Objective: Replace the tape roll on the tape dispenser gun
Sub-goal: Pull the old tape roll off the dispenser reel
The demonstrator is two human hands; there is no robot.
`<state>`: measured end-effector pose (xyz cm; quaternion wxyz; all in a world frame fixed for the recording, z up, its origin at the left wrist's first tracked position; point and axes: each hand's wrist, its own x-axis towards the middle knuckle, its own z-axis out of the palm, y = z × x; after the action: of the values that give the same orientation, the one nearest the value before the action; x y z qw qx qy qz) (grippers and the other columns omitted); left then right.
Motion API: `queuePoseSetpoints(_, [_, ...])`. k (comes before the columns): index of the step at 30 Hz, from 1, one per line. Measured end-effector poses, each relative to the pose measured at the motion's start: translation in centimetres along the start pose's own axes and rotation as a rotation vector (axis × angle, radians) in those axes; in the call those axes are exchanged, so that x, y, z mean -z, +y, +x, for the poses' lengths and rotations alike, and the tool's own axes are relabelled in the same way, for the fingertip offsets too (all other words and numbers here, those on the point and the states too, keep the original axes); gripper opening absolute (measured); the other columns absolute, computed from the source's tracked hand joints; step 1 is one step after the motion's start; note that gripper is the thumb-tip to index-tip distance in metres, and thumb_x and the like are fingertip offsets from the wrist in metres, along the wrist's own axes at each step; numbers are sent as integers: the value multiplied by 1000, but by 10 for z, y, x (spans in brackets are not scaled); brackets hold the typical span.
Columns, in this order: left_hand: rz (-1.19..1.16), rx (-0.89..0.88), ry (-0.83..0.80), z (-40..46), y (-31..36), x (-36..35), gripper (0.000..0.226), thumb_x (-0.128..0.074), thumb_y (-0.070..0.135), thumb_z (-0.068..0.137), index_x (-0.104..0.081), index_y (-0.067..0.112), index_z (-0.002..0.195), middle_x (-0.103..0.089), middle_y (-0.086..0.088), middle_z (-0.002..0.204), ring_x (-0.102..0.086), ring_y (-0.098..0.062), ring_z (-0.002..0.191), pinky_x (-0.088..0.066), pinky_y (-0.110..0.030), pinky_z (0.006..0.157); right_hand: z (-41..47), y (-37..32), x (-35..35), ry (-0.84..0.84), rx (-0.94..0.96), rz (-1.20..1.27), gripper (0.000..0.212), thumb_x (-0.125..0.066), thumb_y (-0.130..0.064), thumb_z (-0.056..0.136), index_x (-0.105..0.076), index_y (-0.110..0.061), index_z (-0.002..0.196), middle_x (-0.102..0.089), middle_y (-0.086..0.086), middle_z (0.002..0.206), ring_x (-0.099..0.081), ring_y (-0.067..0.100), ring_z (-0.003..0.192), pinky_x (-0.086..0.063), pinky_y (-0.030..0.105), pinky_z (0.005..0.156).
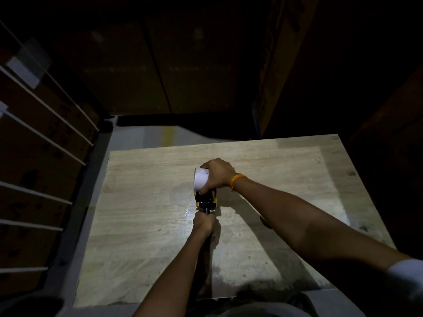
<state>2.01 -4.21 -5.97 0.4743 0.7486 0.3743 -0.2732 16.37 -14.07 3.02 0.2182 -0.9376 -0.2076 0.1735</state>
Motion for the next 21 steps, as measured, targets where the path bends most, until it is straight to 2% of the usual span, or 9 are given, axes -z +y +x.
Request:
queuePoseSetpoints(4, [-35, 8, 32, 3, -2, -10, 51, -60, 39, 82, -68, 1, 116, -73, -26, 115, -70, -45, 107, -61, -53, 93, 5, -4, 5, -79, 125, -57, 56, -88, -52, 43, -71, -29, 92, -73, -9, 84, -64, 18, 74, -48, 29, 59])
queuePoseSetpoints(8, [0, -10, 21, -15, 4, -1, 44, -60, 36, 89, -68, 1, 114, -73, -25, 113, -70, -43, 106, -61, -50, 91, 7, -7, 11, -66, 68, -61, 55, -81, -67, 37, -62, -25, 66, -64, -9, 64, -60, 16, 59, -40, 26, 52])
queuePoseSetpoints(10, [8, -4, 19, -10, 2, 2, 43, -60, 36, 89, -69, 2, 113, -74, -26, 112, -71, -44, 105, -60, -50, 89, 8, -7, 10, -40, 15, -43, 57, -81, -71, 37, -64, -25, 65, -65, -7, 63, -61, 16, 59, -41, 26, 51])
queuePoseSetpoints(13, [-8, -10, 20, 14, -10, -2, 51, -58, 40, 78, -69, 2, 110, -74, -28, 111, -72, -46, 104, -62, -54, 88, 10, -11, 11, -55, -3, -100, 69, -85, -73, 39, -78, -27, 90, -74, -7, 77, -67, 19, 71, -48, 26, 58])
queuePoseSetpoints(16, [-3, -19, 7, 27, -21, -5, 59, -54, 44, 71, -69, 2, 110, -73, -29, 112, -71, -48, 105, -62, -58, 88, 12, -14, 13, -45, 29, -134, 96, -75, -83, 33, -76, -34, 115, -78, -9, 90, -70, 18, 79, -51, 28, 67])
queuePoseSetpoints(18, [-18, -25, -7, 17, -16, -1, 59, -53, 44, 73, -68, 2, 111, -73, -28, 111, -71, -47, 105, -61, -54, 86, 13, -15, 12, -35, 48, -144, 99, -73, -85, 33, -75, -35, 118, -79, -9, 92, -70, 18, 79, -49, 28, 67])
queuePoseSetpoints(21, [-45, -20, -23, 17, -16, 1, 58, -54, 45, 72, -67, 3, 110, -72, -28, 112, -71, -48, 104, -62, -56, 85, 13, -18, 12, -33, 66, -189, 88, -73, -85, 36, -77, -35, 109, -77, -10, 86, -66, 17, 73, -45, 27, 65])
